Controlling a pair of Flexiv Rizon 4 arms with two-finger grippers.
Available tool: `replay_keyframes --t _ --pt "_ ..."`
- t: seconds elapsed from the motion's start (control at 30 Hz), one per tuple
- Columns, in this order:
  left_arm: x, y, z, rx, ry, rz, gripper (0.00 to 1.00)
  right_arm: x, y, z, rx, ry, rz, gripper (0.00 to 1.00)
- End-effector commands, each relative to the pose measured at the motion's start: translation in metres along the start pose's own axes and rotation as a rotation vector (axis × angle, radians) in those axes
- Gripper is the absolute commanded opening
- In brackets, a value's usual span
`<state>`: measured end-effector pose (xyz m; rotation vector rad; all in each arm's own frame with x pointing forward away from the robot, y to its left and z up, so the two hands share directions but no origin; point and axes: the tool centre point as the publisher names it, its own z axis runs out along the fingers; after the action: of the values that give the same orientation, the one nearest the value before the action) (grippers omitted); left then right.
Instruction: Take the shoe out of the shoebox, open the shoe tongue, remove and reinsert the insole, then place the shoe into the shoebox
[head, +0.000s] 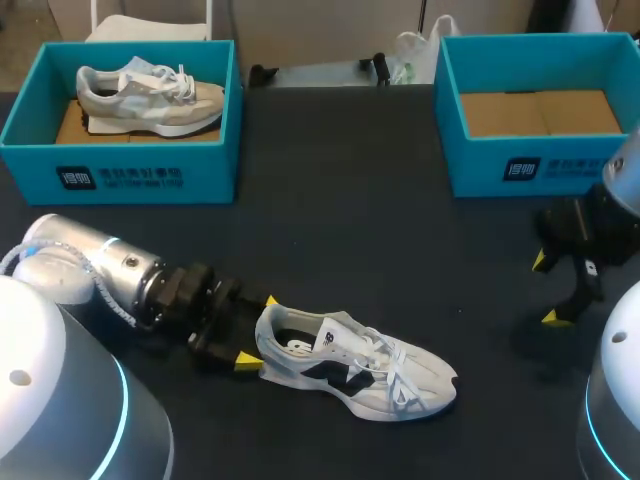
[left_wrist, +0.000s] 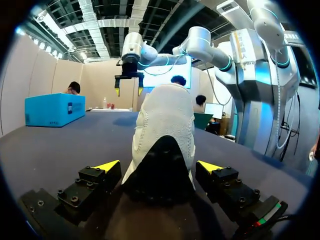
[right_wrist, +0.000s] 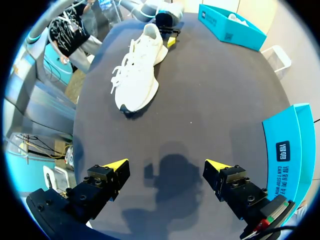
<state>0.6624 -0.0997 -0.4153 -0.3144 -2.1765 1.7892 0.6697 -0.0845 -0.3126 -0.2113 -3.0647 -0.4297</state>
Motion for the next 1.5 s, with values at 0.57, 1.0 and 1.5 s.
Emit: replay_keyframes --t 0.57,1.0,1.5 --pt "-0.001 -0.002 0.023 0.01 0.032 0.004 1.0 0.001 0.0 0.001 0.004 -0.003 0.001 1.0" --pt "0.0 -0.003 0.033 0.021 0.036 0.0 1.0 0.001 0.0 0.001 0.004 -0.003 0.001 1.0" --pt "0.004 -0.003 0.051 0.038 0.04 -0.006 1.0 0.001 0.0 0.001 0.004 -0.003 0.001 1.0"
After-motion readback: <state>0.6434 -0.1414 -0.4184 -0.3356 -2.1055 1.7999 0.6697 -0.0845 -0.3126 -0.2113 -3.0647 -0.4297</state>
